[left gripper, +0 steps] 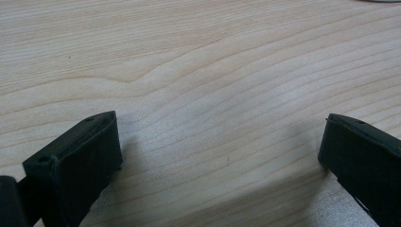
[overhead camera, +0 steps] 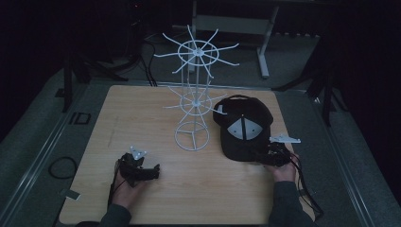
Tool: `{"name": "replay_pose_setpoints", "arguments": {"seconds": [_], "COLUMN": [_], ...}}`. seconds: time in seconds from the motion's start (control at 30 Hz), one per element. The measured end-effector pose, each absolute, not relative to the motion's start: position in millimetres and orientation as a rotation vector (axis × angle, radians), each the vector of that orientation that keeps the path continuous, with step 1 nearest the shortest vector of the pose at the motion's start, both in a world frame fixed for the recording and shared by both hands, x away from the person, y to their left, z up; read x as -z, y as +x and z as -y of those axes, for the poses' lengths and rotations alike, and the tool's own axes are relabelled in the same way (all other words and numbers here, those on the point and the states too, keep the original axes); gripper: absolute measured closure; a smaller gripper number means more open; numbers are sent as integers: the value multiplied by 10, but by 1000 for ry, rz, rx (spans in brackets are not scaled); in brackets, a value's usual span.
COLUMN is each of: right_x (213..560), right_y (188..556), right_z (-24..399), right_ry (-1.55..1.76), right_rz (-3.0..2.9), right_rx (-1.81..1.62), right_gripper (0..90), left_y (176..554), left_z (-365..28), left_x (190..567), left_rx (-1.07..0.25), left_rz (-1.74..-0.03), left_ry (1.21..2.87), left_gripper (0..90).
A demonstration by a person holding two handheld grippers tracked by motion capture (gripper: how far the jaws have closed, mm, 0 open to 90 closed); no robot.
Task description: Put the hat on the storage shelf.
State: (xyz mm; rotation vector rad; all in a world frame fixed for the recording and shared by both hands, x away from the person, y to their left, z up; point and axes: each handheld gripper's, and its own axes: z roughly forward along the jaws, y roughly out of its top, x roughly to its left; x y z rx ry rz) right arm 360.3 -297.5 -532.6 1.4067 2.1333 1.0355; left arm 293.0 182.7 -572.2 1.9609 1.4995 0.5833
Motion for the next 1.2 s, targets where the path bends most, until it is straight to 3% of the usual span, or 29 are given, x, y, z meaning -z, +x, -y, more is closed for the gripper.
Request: {"name": "replay_pose_setpoints", "arguments": {"seconds": [0.33,0.7,1.2], "right_x": [5335,5362,5514], "right_y": [3562,3565,3631], "right_z": [2923,2738,2455], "right_ry": [1362,1312,1316], "right_rz": [-2181,-2252,-2357], "right_rx": [-1140,-1233,-1325], "right_gripper": [337,407,603], "left_y": [2930,2930,2930], "left_z": [-1828,-1828,-1828], "left_x": [5721,5721,5721], "left_rx": [-583,-583,-583], "left_rz": [-1499,-1499,-1499], "left_ry": [1962,1962,1962], "left_gripper": [1,1,1]}}
